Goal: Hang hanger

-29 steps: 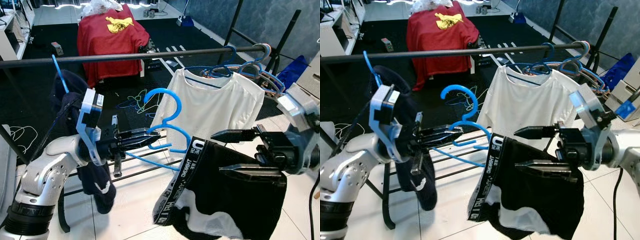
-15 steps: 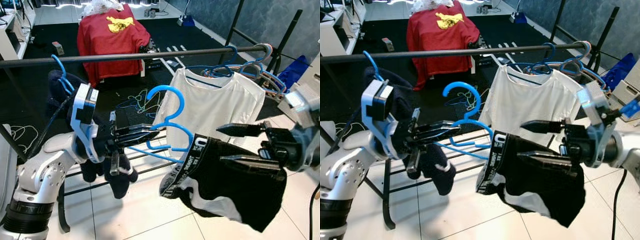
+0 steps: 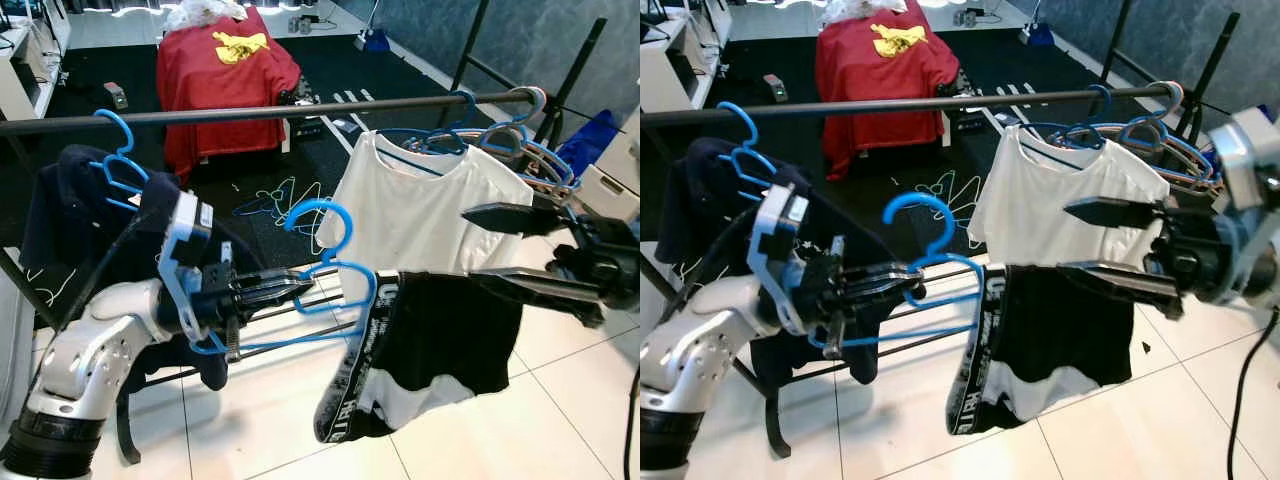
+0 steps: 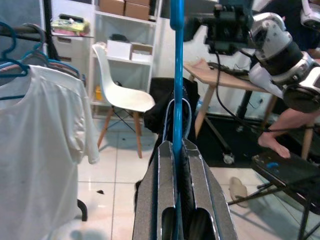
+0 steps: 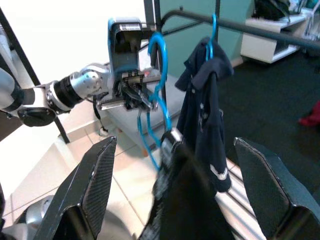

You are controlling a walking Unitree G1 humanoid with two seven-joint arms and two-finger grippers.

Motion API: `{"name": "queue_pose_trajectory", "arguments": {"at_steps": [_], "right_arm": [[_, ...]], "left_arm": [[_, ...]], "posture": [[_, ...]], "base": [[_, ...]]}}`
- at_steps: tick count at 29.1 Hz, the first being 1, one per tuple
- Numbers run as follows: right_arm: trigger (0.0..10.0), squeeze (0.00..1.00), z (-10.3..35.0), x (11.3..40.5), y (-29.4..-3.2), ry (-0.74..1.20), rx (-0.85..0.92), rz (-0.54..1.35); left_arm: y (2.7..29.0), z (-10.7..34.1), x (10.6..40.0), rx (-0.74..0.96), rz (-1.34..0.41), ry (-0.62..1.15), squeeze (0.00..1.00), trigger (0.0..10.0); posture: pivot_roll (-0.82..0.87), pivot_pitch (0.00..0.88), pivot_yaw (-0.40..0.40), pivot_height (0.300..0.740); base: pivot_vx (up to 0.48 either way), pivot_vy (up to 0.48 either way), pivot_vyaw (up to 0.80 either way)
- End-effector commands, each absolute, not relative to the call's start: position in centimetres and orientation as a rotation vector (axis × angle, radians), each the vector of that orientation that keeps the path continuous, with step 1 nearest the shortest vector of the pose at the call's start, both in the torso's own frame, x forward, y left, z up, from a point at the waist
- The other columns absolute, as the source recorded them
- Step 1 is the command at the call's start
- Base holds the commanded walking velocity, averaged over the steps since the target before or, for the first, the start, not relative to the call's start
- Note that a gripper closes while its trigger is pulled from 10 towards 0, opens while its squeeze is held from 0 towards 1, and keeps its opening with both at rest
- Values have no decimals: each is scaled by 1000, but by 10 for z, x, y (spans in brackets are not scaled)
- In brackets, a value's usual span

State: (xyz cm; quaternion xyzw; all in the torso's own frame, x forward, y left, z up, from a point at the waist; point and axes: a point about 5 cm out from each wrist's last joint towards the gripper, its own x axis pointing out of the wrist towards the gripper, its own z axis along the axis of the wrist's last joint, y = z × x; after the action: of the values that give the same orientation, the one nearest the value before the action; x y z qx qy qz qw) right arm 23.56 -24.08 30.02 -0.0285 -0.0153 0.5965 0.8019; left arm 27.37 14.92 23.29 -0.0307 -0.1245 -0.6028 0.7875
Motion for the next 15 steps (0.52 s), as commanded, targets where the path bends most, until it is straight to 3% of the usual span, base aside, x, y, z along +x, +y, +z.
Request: {"name": "queue_pose_trajectory", "arguments": {"at_steps": [1, 12, 15], "right_arm": [[10000, 0, 300, 230, -242, -28, -62, 1282], [10000, 0, 290, 220, -263, -1, -30, 1174], [10000, 0, 289, 216, -265, -11, -22, 1161]], "left_arm": [[151, 240, 274, -89, -1291, -317, 0, 0], [165, 256, 271, -118, -1295, -391, 0, 0], [167, 262, 263, -97, -1377, -395, 0, 0]], "posture": [[-68, 118, -39, 740], [-70, 112, -40, 740], [-71, 109, -36, 740]], "base": [[0, 0, 0], [0, 0, 0], [0, 0, 0]]}}
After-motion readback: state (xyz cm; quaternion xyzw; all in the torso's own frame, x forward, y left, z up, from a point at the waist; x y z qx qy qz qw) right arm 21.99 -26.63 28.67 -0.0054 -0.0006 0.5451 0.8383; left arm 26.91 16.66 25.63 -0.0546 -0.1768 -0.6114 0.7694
